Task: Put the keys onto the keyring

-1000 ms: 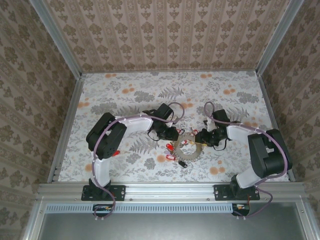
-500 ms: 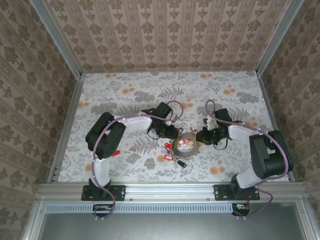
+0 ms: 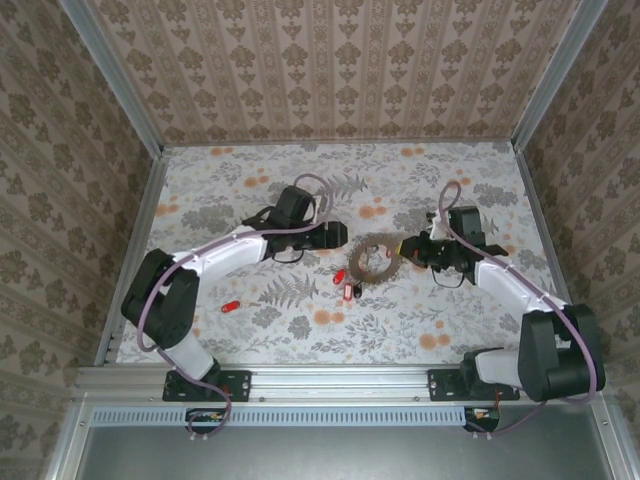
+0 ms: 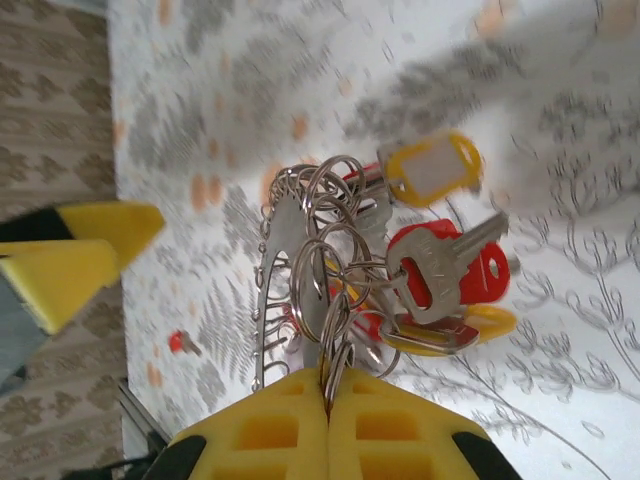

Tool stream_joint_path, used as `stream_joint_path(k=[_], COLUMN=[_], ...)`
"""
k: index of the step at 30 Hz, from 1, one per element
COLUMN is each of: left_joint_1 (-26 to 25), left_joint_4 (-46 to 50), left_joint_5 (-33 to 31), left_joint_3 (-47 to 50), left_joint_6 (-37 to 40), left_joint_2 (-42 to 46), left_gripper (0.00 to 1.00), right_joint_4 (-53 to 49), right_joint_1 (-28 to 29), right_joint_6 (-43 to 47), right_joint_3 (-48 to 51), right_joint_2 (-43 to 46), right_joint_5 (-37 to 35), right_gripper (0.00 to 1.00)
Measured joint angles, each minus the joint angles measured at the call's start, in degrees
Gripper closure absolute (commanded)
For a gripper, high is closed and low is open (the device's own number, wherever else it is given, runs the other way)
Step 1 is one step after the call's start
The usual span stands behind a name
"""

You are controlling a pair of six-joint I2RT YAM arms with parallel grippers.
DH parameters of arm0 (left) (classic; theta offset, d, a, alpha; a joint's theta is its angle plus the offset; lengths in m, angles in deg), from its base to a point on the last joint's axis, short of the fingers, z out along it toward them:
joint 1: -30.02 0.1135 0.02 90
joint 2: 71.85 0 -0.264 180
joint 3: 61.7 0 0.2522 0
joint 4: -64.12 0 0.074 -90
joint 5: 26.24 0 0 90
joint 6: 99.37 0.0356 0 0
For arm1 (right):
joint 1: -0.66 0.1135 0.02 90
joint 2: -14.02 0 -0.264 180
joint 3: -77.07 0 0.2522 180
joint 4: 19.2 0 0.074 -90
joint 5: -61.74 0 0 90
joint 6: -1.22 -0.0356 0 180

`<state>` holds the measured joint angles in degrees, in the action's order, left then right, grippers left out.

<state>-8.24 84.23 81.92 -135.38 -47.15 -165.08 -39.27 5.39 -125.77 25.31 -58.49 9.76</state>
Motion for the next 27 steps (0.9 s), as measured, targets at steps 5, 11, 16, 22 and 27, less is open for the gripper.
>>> stream_joint_path(k=[5, 11, 16, 22, 27], left_joint_1=[2.8, 2.7, 2.7, 2.7, 2.4], left_joint_4=[-9.5, -19.8, -26.1, -31.3, -32.6], left_joint_5=[2.8, 6.0, 8.6, 11.6, 13.1], left_joint_3=[6.1, 7.3, 6.9, 5.3, 4.1], left_joint_6=[-8.9, -17.7, -22.2, -25.6, -26.3], left_joint_2=[1.6, 1.6, 1.3, -1.6, -2.6], left_gripper=[0.20, 0.20, 0.29, 0.41, 0.45], right_joint_4=[10.3, 19.2, 23.1, 25.1, 26.3], right_joint_1=[-0.3, -0.3, -0.3, 0.2, 0.8], right_joint_6=[-9.2, -16.4, -19.1, -20.5, -21.1], right_joint_3=[2.1, 3.4, 3.4, 3.4, 3.3], right_joint_2=[2.6, 3.4, 4.2, 4.3, 4.3], right_joint_5=[-1.4, -3.3, -3.3, -3.3, -2.8], right_gripper=[0.96, 0.95, 0.95, 0.94, 0.94])
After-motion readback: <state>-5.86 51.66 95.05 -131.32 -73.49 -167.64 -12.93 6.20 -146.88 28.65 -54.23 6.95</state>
